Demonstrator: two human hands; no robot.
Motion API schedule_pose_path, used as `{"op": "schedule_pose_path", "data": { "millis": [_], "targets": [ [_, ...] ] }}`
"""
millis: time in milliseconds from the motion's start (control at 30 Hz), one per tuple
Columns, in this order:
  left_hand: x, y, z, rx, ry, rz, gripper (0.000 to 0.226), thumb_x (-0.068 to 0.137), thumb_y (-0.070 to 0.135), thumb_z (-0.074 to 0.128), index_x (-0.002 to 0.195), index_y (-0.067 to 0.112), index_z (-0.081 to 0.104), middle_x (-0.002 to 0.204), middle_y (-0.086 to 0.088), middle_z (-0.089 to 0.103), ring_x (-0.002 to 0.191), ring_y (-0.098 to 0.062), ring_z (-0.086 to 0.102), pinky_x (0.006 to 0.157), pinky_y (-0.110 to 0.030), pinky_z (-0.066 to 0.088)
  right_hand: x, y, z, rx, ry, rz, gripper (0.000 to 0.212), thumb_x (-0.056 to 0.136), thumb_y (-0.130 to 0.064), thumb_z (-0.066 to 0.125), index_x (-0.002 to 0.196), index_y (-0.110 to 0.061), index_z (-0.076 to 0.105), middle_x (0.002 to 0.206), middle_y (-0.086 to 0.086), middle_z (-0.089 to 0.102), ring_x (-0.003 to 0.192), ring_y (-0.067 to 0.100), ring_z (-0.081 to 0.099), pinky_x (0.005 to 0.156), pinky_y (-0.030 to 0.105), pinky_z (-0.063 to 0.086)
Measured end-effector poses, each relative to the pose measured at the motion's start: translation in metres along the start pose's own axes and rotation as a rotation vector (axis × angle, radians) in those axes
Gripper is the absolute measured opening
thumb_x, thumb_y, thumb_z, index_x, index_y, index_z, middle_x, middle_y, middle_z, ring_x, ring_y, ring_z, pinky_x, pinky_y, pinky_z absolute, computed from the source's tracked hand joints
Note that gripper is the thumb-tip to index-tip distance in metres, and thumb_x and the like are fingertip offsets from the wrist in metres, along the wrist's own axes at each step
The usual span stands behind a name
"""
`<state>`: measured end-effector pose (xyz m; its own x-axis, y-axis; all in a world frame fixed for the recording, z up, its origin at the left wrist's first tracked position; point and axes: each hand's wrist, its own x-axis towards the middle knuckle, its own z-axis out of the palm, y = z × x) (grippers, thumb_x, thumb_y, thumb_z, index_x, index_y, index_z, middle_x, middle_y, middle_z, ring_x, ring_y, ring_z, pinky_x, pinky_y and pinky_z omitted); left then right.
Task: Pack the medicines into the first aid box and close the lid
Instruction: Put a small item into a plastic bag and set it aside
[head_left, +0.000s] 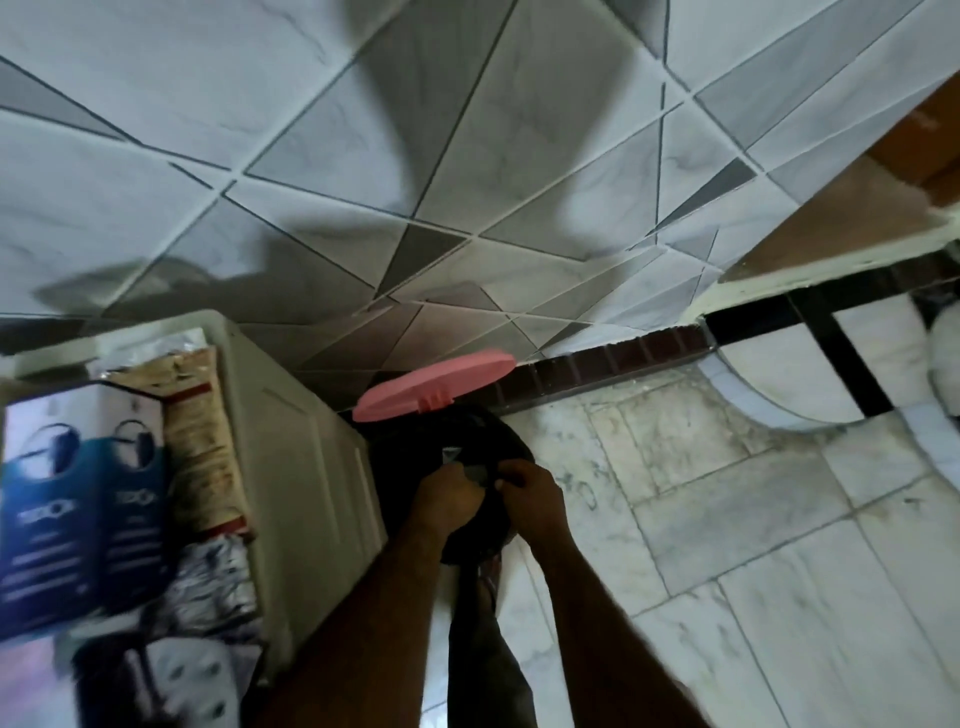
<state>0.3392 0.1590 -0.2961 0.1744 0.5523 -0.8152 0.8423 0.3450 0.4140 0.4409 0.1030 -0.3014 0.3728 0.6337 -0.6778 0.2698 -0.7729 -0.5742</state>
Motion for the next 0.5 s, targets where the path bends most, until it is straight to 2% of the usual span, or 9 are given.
{"op": "schedule_pose_path", "data": {
  "millis": [67,167,233,300,400,500],
  "targets": [
    [-0.033,0.016,-0.015,-0.059,0.032,0.069,0.045,0.094,0.028,0.051,0.136,0.010,0.048,0.139,-0.013,0.052,0.125,-0.030,0.051,0.109,-0.037,0.039,-0.027,-0.022,-0.011,0.042,0.065,-0.044,0.036,0.087,-0.015,0.056,0.122,-0.022,0.064,0.126,-0.002,0.065,0.115,0.016,0.058,0.088,0.019,0.037],
    [-0.093,0.041,-0.042,-0.125,0.094,0.211,0.042,0.097,0.020,0.048,0.138,0.011,0.046,0.138,-0.012,0.053,0.126,-0.028,0.051,0.109,-0.038,0.040,-0.068,-0.060,-0.029,0.107,0.153,-0.157,0.032,0.086,-0.015,0.057,0.114,-0.026,0.068,0.116,-0.004,0.069,0.107,0.014,0.062,0.091,0.025,0.044],
    [-0.133,0.049,-0.061,-0.142,0.158,0.326,0.038,0.098,0.015,0.046,0.136,0.016,0.049,0.132,-0.009,0.057,0.124,-0.026,0.053,0.107,-0.037,0.042,-0.101,-0.086,-0.040,0.130,0.216,-0.231,0.029,0.086,-0.014,0.059,0.109,-0.027,0.069,0.112,-0.004,0.070,0.103,0.014,0.063,0.094,0.031,0.048],
    [-0.167,0.051,-0.076,-0.120,0.228,0.433,0.035,0.098,0.015,0.046,0.132,0.019,0.051,0.125,-0.006,0.061,0.119,-0.025,0.057,0.105,-0.035,0.044,-0.129,-0.104,-0.047,0.146,0.236,-0.293,0.028,0.086,-0.014,0.058,0.106,-0.030,0.070,0.107,-0.007,0.071,0.097,0.010,0.063,0.092,0.032,0.049],
    [-0.224,0.043,-0.106,-0.100,0.309,0.514,0.042,0.098,0.017,0.046,0.140,0.019,0.044,0.137,-0.006,0.055,0.125,-0.022,0.052,0.106,-0.031,0.038,-0.172,-0.132,-0.051,0.083,0.263,-0.389,0.026,0.082,-0.026,0.054,0.103,-0.031,0.068,0.101,-0.009,0.071,0.092,0.009,0.066,0.089,0.039,0.054],
    [-0.272,0.023,-0.131,-0.116,0.368,0.585,0.048,0.097,0.020,0.049,0.144,0.024,0.038,0.146,-0.003,0.047,0.130,-0.020,0.047,0.106,-0.030,0.037,-0.210,-0.154,-0.044,0.134,0.244,-0.462,0.032,0.083,-0.021,0.058,0.112,-0.032,0.064,0.110,-0.009,0.069,0.100,0.011,0.065,0.092,0.044,0.053]
  ]
}}
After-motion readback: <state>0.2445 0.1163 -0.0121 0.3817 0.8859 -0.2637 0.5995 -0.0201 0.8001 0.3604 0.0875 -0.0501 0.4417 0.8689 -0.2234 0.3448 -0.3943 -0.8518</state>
